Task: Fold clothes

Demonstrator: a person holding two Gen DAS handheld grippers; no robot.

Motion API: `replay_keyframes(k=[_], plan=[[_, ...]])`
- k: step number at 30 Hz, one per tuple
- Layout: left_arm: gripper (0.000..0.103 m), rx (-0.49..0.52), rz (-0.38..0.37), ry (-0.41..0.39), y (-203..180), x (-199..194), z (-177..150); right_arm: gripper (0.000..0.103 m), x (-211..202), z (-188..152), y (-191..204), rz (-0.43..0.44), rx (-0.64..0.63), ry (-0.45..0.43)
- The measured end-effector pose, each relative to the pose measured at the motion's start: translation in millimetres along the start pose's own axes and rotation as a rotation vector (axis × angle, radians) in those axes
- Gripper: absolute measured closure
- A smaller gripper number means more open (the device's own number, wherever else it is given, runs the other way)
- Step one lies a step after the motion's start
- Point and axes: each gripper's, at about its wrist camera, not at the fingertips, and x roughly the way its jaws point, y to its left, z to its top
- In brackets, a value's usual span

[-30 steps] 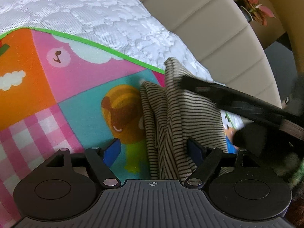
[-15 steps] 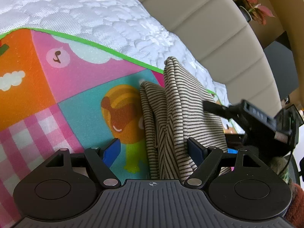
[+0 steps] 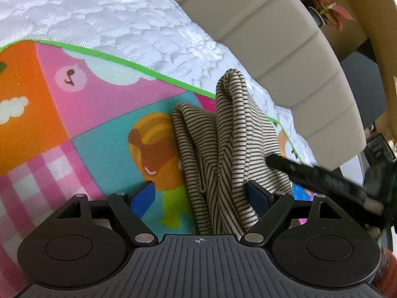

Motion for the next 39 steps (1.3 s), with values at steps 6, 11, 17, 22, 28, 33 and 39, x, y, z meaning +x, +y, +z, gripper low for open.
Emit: replay_keyframes(k=[6,11,17,22,28,33,39], plan=[[0.018,0.0,0.011,-0.007,-4.0,-0.6,-0.1,0.016,1.9,-40.0,-1.7,-0.009,0.028,-0.03],[0.022,0.002,-0.048,-0.076,-17.1,-15.9,0.4,0.016,2.0,-38.0,-4.4,0.016,-0.033,-0.054],[0.017,0.002,-0.144,-0.122,-50.4,-14.1,17.3,0.015,2.3,-35.5,-14.0,0.053,-0.018,-0.022],[0.011,-0.004,-0.139,-0.076,-70.3,17.6,41.0,0.013,4.3,-32.1,-25.4,0.094,0.029,0.024],[0.011,-0.039,-0.135,-0.104,-84.6,15.1,72.6,0.01,4.7,-33.0,-20.5,0.088,-0.007,0.048],[0.011,-0.036,-0.067,-0.136,-92.4,0.2,90.8,0.008,6.7,-31.5,-20.3,0.089,0.0,0.059],[0.008,-0.012,0.007,-0.081,-96.4,-4.4,81.2,0.008,6.4,-30.8,-20.1,0.088,0.001,0.061]])
